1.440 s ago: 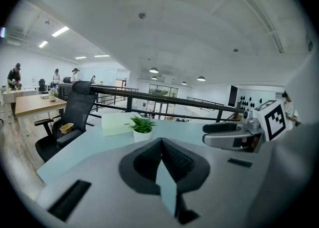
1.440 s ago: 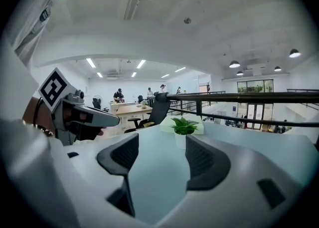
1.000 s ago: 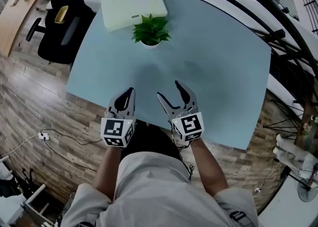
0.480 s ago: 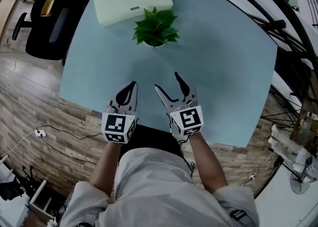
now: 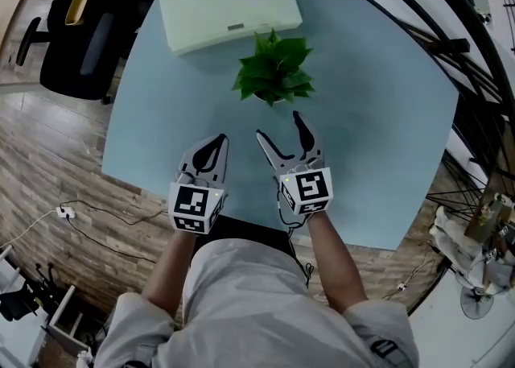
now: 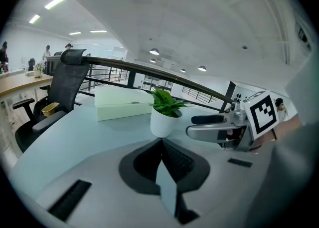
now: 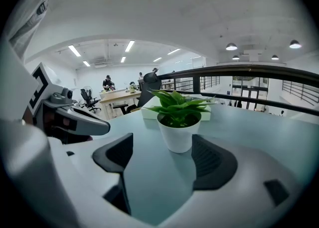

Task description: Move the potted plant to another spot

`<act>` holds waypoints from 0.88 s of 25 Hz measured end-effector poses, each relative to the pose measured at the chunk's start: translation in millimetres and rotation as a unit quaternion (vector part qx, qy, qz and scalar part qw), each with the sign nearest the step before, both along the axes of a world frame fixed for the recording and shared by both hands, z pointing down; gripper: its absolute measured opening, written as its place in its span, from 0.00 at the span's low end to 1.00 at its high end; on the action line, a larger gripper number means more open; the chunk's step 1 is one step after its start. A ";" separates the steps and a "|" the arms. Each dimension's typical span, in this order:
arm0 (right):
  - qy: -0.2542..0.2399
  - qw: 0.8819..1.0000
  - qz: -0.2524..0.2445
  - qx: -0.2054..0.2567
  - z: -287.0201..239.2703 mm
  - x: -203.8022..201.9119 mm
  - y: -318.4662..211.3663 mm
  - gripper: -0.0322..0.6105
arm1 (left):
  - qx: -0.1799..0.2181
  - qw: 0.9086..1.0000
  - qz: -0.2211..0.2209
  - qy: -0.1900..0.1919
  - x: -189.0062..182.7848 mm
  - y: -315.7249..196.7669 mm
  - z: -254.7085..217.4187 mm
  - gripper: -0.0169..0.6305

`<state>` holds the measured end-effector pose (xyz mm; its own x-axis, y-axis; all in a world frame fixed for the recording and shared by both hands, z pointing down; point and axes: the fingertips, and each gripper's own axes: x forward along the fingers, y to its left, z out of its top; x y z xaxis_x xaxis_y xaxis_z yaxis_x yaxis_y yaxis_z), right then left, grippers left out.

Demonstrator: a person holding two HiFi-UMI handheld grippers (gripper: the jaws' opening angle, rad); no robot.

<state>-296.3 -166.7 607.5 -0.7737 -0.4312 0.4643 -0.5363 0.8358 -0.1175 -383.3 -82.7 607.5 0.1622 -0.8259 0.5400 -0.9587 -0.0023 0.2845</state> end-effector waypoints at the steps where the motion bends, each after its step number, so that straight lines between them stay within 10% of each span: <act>1: 0.000 1.000 0.006 0.000 3.2 -2.7 -6.2 0.64 | -0.002 1.000 -0.001 0.000 -5.4 -3.4 2.6 0.05; 22: 0.020 0.997 0.044 0.060 13.6 -37.7 -72.8 0.84 | -0.030 0.999 -0.022 -0.003 -45.4 -22.2 17.0 0.05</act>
